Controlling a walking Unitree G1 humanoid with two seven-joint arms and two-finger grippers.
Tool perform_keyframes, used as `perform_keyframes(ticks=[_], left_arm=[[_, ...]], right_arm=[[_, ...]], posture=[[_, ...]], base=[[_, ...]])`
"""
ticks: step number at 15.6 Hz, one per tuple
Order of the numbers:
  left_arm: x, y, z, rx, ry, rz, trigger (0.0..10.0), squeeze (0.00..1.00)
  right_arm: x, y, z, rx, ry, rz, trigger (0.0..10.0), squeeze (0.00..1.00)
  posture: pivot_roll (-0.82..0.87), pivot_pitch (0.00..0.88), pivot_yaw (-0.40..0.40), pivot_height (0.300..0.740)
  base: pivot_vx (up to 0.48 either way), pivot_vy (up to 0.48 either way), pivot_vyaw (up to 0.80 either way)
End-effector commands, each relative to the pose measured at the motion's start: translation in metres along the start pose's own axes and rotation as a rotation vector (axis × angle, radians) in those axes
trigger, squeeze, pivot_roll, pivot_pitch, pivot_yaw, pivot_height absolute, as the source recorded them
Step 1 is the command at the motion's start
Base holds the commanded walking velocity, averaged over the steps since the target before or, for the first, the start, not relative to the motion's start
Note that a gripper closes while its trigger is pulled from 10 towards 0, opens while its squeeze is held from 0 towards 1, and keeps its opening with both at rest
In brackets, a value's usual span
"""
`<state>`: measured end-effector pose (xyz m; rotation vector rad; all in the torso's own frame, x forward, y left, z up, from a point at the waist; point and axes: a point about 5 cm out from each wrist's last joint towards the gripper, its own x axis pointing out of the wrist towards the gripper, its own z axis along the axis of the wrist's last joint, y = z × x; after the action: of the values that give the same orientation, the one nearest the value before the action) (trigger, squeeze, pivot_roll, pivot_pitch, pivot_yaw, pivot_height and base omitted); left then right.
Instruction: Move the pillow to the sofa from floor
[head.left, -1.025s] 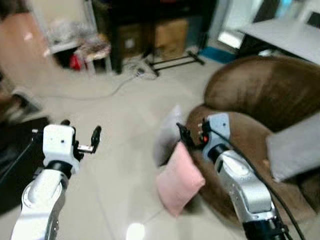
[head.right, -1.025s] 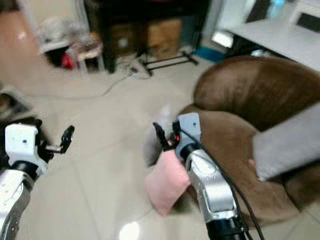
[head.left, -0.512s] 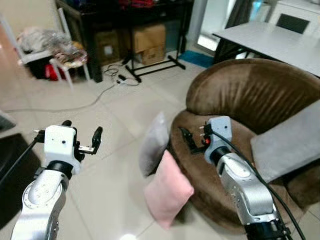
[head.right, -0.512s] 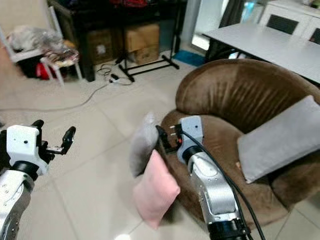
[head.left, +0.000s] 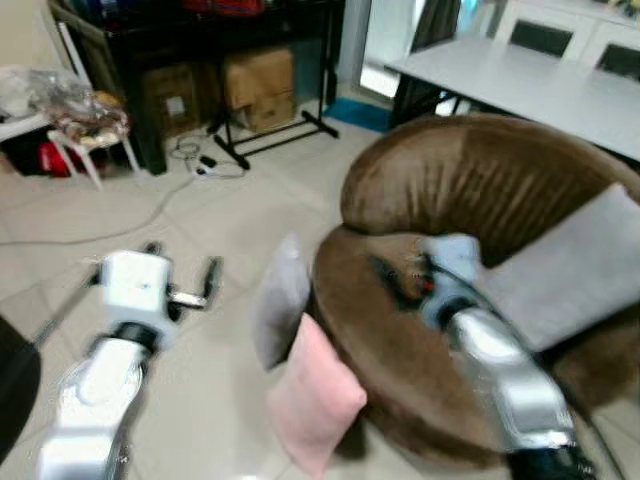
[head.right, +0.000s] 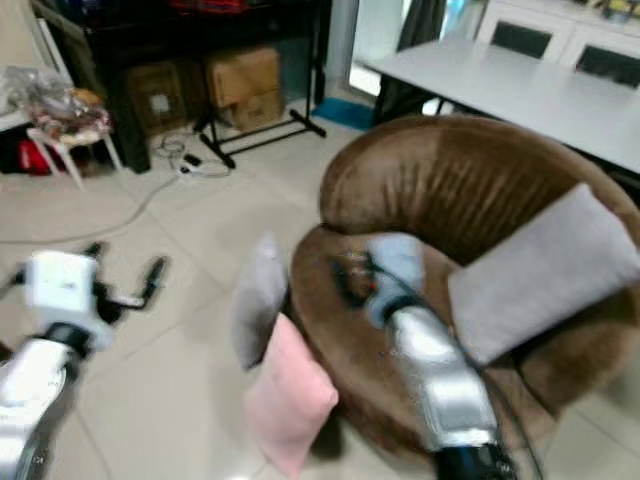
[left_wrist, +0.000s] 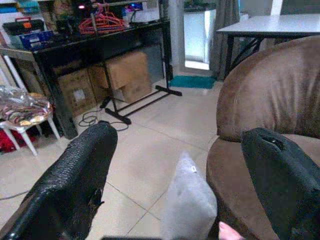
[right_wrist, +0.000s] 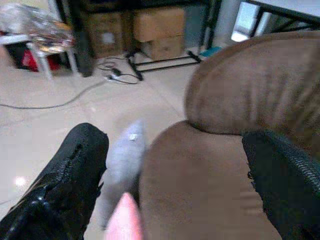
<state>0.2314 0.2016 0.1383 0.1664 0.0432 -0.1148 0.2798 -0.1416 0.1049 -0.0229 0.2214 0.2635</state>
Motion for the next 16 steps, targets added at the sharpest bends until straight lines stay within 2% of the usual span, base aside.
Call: perform_keyframes(ticks=[1,4,12,15,16], left_arm=[[-0.002,0.0058,0.0017,0.01,-0.001,0.018,10.0,1.0],[-0.0029,0.0054,0.0009,0.01,0.002,0.014,10.0,1.0],[-0.0035,0.0078,-0.0005,0.021,0.013,0.008,10.0,1.0],[-0.0039,0.0085,-0.0018,0.072,0.024,0.016,10.0,1.0],[-0.0049,0.0102,-0.0016,0.097,0.025,0.031,10.0,0.95]], right_arm=[[0.0025,0.0103,0.0083,-0.014,-0.03,0.047,10.0,1.0],[0.0017,0.0117,0.0073,-0.025,-0.024,0.053,10.0,1.0],[0.0005,0.0086,0.0048,-0.013,-0.011,0.018,10.0,1.0],[-0.0003,0.0069,0.0029,0.012,-0.003,0.004,10.0,1.0],[-0.0005,0.0056,0.0028,0.034,-0.013,-0.004,10.0,1.0]], posture=[[0.02,0.0,-0.022,0.74],[0.02,0.0,-0.024,0.74],[0.01,0.0,-0.02,0.74],[0.01,0.0,-0.021,0.74],[0.01,0.0,-0.023,0.73]], base=[[0.304,0.0,0.0],[0.3,0.0,0.8],[0.302,0.0,0.0],[0.096,0.0,0.0],[0.0,0.0,0.0]])
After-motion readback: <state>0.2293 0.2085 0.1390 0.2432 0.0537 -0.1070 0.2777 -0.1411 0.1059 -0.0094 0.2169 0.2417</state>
